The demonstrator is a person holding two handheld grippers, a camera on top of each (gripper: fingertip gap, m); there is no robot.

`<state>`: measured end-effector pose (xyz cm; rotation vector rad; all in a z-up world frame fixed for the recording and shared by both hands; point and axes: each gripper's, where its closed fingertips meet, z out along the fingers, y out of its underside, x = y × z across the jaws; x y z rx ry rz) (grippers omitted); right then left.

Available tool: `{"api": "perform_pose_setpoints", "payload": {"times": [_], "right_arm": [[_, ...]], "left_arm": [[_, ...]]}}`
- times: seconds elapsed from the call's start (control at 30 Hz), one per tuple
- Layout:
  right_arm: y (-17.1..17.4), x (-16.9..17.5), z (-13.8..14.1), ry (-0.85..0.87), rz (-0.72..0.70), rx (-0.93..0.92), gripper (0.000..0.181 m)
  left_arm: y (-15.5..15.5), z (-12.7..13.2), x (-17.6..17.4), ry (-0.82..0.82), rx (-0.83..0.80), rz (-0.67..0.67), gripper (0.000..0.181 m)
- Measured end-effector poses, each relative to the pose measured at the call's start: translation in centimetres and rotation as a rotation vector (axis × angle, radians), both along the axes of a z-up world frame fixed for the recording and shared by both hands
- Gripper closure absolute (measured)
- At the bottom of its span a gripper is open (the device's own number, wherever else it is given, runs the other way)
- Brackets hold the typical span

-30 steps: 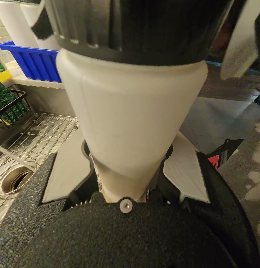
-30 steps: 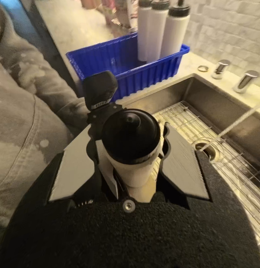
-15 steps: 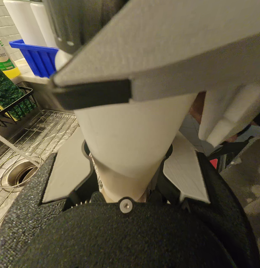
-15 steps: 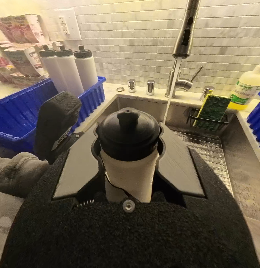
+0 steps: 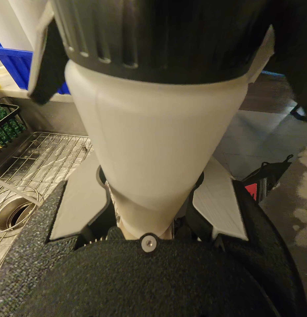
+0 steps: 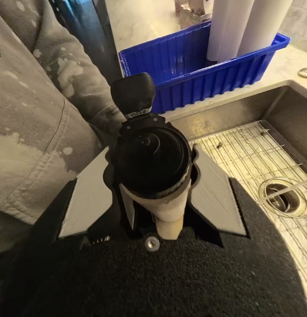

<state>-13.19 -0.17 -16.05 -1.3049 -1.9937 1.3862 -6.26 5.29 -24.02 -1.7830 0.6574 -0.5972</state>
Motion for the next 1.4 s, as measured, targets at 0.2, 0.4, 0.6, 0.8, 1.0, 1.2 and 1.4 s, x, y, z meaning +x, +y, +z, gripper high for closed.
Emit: {"api": "perform_pose_setpoints", "payload": {"times": [0.2,0.4,0.6,0.8,1.0,1.2,1.4], "right_arm": [[0.1,-0.3,0.2,0.104,-0.028,-0.001,0.095],[1.2,-0.5,1.0,0.238,-0.272,-0.002,0.102],[2.4,-0.5,1.1,0.289,-0.543,0.022,0.103],[3.9,-0.3,1.3,0.328,-0.856,0.069,0.104],[4.8,-0.1,1.3,0.318,-1.039,0.093,0.104],[4.6,-0.3,1.2,0.287,-0.961,0.057,0.102],[2.9,-1.0,1.6,0.213,-0.458,0.035,0.089]], "left_arm": [[-0.2,-0.1,0.0,0.010,-0.013,-0.015,0.074],[0.2,-0.2,-0.2,0.012,-0.015,0.040,0.080],[0.4,-0.2,-0.3,0.028,-0.014,0.096,0.080],[0.9,-0.2,-0.6,0.032,-0.006,0.186,0.080],[1.3,-0.3,-0.9,0.028,-0.001,0.233,0.079],[1.4,-0.3,-1.0,0.025,0.001,0.231,0.077],[1.0,-0.3,-0.7,0.023,0.000,0.161,0.080]]}}
